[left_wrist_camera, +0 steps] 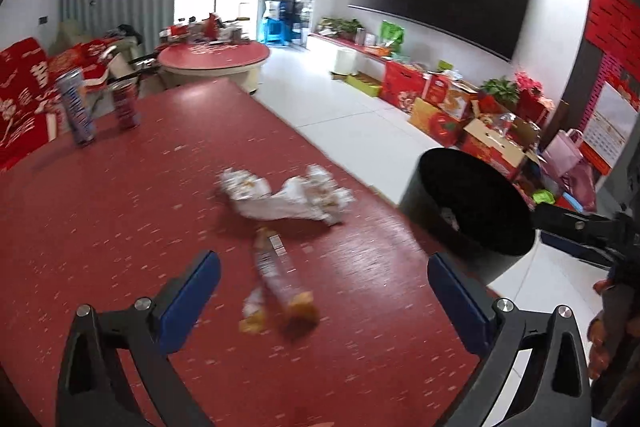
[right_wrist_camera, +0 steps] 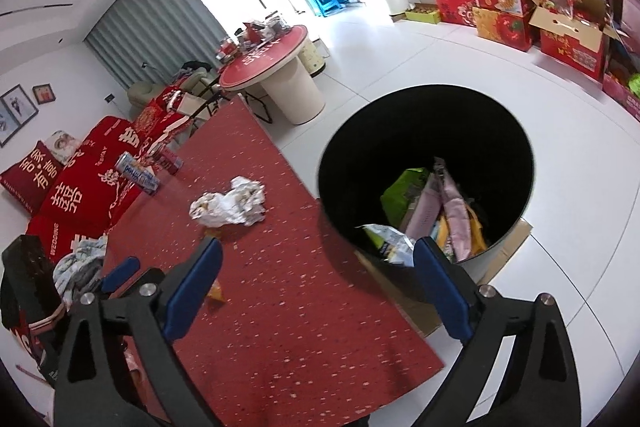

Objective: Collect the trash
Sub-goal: 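Move both tools back to the table toward the clear wrapper and crumpled paper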

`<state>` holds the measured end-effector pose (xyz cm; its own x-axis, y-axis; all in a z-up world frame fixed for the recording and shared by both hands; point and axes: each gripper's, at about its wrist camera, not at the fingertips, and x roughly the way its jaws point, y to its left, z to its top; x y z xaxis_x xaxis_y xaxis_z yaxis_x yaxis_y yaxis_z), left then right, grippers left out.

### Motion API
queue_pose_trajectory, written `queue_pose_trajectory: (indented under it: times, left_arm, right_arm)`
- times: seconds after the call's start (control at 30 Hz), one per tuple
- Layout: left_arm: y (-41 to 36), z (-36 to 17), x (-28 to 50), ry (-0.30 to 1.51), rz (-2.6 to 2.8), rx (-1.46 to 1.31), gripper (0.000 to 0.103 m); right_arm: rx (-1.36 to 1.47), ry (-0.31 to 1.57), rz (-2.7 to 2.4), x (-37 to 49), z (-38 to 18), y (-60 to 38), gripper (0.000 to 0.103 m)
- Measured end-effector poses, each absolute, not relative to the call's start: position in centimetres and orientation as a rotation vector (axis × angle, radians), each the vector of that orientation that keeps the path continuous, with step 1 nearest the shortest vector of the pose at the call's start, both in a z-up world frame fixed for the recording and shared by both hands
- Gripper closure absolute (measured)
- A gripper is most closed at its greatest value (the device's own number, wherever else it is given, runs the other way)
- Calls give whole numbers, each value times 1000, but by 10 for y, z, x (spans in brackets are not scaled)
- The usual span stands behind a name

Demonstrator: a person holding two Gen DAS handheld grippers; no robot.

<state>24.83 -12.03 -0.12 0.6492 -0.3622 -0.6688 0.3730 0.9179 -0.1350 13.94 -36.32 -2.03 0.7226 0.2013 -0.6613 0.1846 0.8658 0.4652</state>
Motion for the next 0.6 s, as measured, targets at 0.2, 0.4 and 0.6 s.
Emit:
queue_pose_trajectory:
  times: [0.2,0.4,0.6]
  left_arm:
    - [-79,-28,256,787,-309,42,0]
    - [-61,-54,277,895,-291,-29,0]
    - [-78,-62,289,924,-302,-79,0]
  right_arm:
    - [449,767,58,144,-19,-326,0]
    - [349,820,102,163,-21,-290,0]
    - [351,850,131,194,-19,-280,0]
